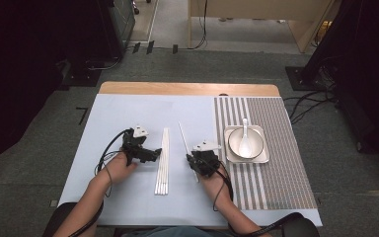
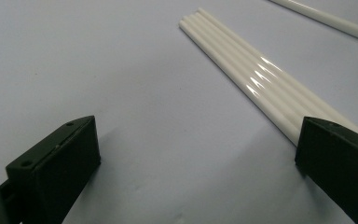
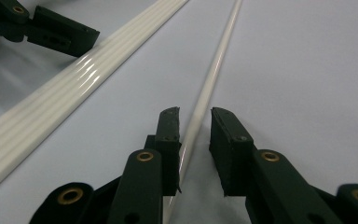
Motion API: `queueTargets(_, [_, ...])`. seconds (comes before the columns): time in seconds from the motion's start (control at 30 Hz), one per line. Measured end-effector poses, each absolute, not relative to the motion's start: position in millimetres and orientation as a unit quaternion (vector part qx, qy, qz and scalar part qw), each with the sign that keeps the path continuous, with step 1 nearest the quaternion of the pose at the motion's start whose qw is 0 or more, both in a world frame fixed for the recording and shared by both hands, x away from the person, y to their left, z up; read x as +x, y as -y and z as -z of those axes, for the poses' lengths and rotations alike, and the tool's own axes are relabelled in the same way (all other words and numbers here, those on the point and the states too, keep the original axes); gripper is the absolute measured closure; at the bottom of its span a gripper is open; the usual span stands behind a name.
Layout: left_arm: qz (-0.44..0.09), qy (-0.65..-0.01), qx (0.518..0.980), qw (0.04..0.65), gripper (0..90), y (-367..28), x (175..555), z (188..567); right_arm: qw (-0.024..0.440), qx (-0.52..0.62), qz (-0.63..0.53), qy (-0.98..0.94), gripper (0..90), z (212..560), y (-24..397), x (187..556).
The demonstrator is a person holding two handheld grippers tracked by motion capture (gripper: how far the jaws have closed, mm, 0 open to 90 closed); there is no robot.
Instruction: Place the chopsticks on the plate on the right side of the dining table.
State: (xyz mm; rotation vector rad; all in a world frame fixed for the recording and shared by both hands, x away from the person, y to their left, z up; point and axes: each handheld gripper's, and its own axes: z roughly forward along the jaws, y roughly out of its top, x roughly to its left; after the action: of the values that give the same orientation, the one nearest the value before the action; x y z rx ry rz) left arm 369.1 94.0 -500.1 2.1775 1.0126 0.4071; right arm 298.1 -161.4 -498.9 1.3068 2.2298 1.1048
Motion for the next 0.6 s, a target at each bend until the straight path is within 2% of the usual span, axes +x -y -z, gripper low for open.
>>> queueTargets(0.17, [-0.157, -0.390, 0.839, 0.346, 0.0, -94.1, 369.1, 500.1, 0.170, 0.453, -0.376, -0.790, 80.5, 497.1, 162.2, 299.8])
queueTargets(0.6, [-0.157, -0.390, 0.839, 0.346, 0.0, -94.0, 369.1, 500.1, 0.176, 0.466, -0.379, -0.780, 83.1, 497.7, 171.1, 307.8])
